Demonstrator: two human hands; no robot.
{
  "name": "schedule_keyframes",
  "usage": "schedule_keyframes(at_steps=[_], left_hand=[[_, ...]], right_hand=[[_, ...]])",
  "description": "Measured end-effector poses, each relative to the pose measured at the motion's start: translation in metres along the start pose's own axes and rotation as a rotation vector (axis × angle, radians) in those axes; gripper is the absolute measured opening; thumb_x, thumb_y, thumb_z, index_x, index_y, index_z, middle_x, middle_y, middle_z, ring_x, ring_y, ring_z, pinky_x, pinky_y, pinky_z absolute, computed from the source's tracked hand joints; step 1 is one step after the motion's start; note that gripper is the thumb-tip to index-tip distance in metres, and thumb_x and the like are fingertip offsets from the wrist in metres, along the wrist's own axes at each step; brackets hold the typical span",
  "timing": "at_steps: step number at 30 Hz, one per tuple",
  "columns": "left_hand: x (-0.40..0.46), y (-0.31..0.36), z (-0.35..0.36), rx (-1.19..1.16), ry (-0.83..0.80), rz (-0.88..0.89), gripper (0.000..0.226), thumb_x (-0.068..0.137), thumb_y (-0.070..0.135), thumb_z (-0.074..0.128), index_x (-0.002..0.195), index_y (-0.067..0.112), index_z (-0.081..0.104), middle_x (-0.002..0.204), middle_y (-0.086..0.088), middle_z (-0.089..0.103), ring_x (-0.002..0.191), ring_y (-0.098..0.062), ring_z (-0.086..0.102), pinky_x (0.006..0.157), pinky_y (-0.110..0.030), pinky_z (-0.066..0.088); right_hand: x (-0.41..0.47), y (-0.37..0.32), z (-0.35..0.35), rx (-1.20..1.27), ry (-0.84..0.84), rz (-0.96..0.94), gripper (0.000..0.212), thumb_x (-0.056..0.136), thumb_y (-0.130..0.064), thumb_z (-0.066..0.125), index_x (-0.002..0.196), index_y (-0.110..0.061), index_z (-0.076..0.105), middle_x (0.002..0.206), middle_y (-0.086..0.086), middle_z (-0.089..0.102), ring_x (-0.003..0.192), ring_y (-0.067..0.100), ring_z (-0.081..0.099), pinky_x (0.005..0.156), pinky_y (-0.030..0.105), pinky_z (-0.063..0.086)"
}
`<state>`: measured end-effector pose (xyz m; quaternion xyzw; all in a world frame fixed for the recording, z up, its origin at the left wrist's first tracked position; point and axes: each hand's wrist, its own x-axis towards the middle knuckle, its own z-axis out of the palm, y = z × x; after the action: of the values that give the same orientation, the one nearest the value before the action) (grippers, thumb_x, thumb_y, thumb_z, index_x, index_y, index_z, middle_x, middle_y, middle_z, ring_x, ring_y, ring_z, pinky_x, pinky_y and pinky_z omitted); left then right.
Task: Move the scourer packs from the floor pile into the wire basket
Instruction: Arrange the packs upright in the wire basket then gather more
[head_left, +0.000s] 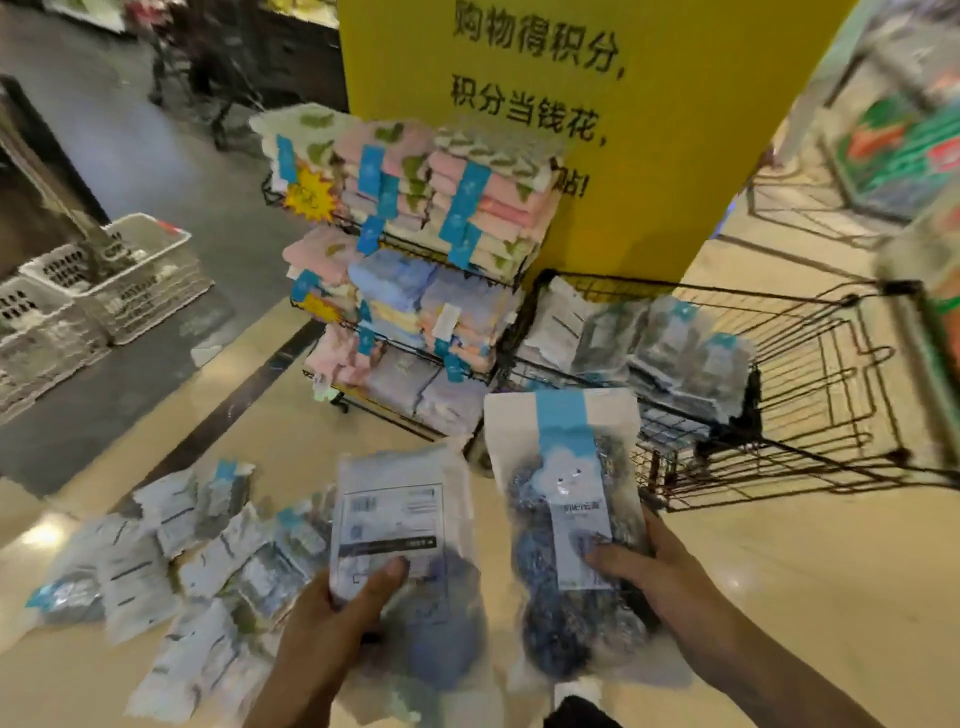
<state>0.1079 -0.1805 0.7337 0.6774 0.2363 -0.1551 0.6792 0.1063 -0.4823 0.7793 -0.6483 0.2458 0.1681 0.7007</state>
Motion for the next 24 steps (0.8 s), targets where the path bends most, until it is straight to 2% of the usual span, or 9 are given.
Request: schedule_keyframes(at_steps=[3, 7, 9, 11, 14, 17, 20, 22, 24], left_hand=[[0.016, 0.015, 0.044, 0.059, -0.137, 0.012, 0.028, 0.082, 0.031, 0.082, 0.105, 0.018, 0.075, 0.083, 0.000, 0.083, 0.083, -0.025, 0.080, 0.063, -0.034, 0.061], [0.044, 0.034, 0.104, 0.118, -0.322, 0.055, 0.091, 0.041, 0.065, 0.098, 0.112, 0.015, 0.072, 0.094, -0.007, 0.084, 0.083, -0.025, 0.082, 0.062, -0.033, 0.065], [0.054, 0.039, 0.139, 0.154, -0.348, 0.060, 0.057, 0.072, 0.041, 0.092, 0.117, 0.012, 0.072, 0.092, -0.006, 0.084, 0.080, -0.022, 0.082, 0.061, -0.033, 0.065], [0.060, 0.041, 0.177, 0.181, -0.341, 0.050, 0.038, 0.087, 0.026, 0.078, 0.123, 0.016, 0.072, 0.098, -0.006, 0.084, 0.088, -0.025, 0.081, 0.075, -0.044, 0.066], [0.070, 0.039, 0.233, 0.198, -0.369, 0.025, 0.044, 0.082, 0.033, 0.079, 0.124, 0.022, 0.072, 0.103, -0.004, 0.083, 0.095, -0.027, 0.080, 0.089, -0.052, 0.063], [0.075, 0.043, 0.293, 0.214, -0.379, 0.015, 0.076, 0.058, 0.054, 0.095, 0.122, 0.019, 0.073, 0.099, -0.002, 0.084, 0.090, -0.024, 0.081, 0.077, -0.041, 0.065], [0.081, 0.048, 0.343, 0.189, -0.368, 0.019, 0.109, 0.019, 0.077, 0.093, 0.112, 0.022, 0.075, 0.098, -0.004, 0.084, 0.087, -0.023, 0.081, 0.066, -0.029, 0.064], [0.089, 0.051, 0.368, 0.179, -0.372, 0.016, 0.104, 0.028, 0.078, 0.092, 0.114, 0.022, 0.076, 0.101, -0.005, 0.083, 0.094, -0.028, 0.080, 0.077, -0.039, 0.065], [0.096, 0.060, 0.390, 0.170, -0.381, 0.009, 0.077, 0.054, 0.064, 0.093, 0.115, 0.021, 0.076, 0.102, -0.004, 0.083, 0.101, -0.031, 0.078, 0.082, -0.043, 0.063]], right_hand=[[-0.007, 0.001, -0.036, 0.037, 0.095, 0.019, 0.079, 0.060, -0.020, 0.097, 0.131, -0.024, 0.064, 0.112, 0.005, 0.082, 0.101, 0.031, 0.079, 0.093, 0.052, 0.061], [-0.002, 0.000, -0.088, 0.102, 0.231, 0.001, 0.091, 0.046, -0.038, 0.092, 0.133, -0.028, 0.065, 0.116, 0.004, 0.081, 0.108, 0.033, 0.077, 0.103, 0.058, 0.057], [0.005, -0.002, -0.115, 0.127, 0.275, -0.003, 0.090, 0.046, -0.042, 0.092, 0.131, -0.033, 0.066, 0.116, 0.001, 0.081, 0.109, 0.033, 0.076, 0.102, 0.057, 0.057], [0.013, -0.003, -0.145, 0.149, 0.286, -0.003, 0.081, 0.052, -0.040, 0.092, 0.129, -0.034, 0.066, 0.113, -0.001, 0.082, 0.106, 0.031, 0.077, 0.100, 0.055, 0.059], [0.026, -0.004, -0.191, 0.196, 0.318, 0.003, 0.064, 0.070, -0.021, 0.090, 0.128, -0.027, 0.065, 0.106, 0.001, 0.083, 0.095, 0.028, 0.080, 0.084, 0.046, 0.063], [0.037, -0.010, -0.239, 0.223, 0.357, 0.055, 0.050, 0.082, -0.010, 0.083, 0.126, -0.025, 0.064, 0.103, 0.004, 0.083, 0.088, 0.028, 0.081, 0.078, 0.045, 0.064], [0.049, -0.022, -0.282, 0.238, 0.382, 0.089, 0.045, 0.087, -0.009, 0.077, 0.127, -0.024, 0.064, 0.105, 0.007, 0.083, 0.094, 0.034, 0.080, 0.089, 0.055, 0.063], [0.060, -0.030, -0.307, 0.230, 0.387, 0.099, 0.044, 0.087, -0.010, 0.077, 0.127, -0.024, 0.064, 0.106, 0.007, 0.083, 0.098, 0.035, 0.079, 0.093, 0.057, 0.062], [0.074, -0.041, -0.325, 0.238, 0.389, 0.099, 0.043, 0.088, -0.010, 0.077, 0.126, -0.024, 0.065, 0.106, 0.006, 0.083, 0.098, 0.034, 0.079, 0.093, 0.055, 0.062]])
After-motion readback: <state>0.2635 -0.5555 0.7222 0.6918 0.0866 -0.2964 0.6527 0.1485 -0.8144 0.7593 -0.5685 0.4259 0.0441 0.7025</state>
